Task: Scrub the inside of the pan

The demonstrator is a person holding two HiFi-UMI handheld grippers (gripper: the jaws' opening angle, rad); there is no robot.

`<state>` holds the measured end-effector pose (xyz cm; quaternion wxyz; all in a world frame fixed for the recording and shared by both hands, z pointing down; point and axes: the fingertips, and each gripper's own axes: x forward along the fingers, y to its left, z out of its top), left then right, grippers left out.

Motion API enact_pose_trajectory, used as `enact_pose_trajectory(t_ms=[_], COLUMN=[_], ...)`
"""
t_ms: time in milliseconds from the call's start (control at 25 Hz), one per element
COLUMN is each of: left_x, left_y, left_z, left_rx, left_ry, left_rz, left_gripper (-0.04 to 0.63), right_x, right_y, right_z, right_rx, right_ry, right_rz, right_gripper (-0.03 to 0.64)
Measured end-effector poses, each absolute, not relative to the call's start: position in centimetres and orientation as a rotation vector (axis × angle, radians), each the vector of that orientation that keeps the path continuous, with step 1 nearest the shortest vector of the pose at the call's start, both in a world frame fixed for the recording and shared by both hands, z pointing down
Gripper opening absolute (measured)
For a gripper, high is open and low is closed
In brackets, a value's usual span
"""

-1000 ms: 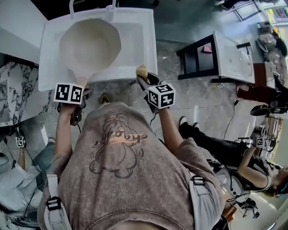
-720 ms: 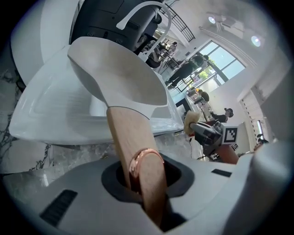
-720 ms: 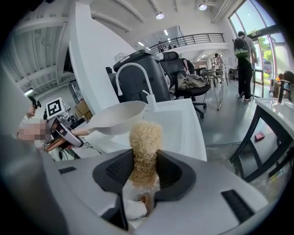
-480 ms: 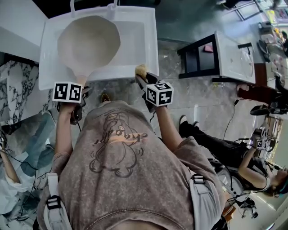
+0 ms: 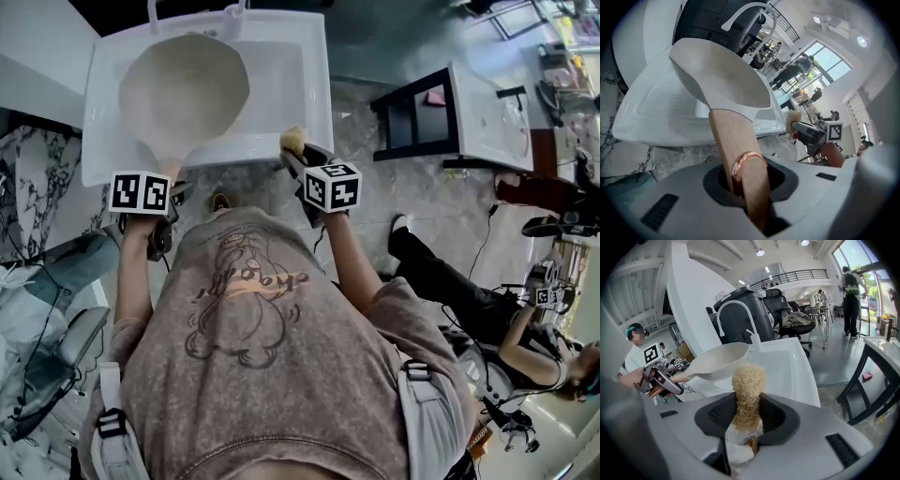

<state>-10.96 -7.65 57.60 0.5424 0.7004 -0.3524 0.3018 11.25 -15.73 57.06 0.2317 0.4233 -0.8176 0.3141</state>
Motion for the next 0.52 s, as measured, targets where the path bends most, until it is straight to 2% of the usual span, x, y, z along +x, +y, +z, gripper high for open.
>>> enact_pose_trajectory(t_ms=[520], left_x=[-10.9], left_y=[-7.32], left_z=[57.69], left_rx=[1.666], left_ry=[-0.821], left_rz=[0.697], left_gripper=[0.077], right_x=[10.59], right_y=[-15.94], right_z=[57.38], right_rx=[1.145], right_ry=[-2.248], right_rz=[0.85], right_gripper=[0.156])
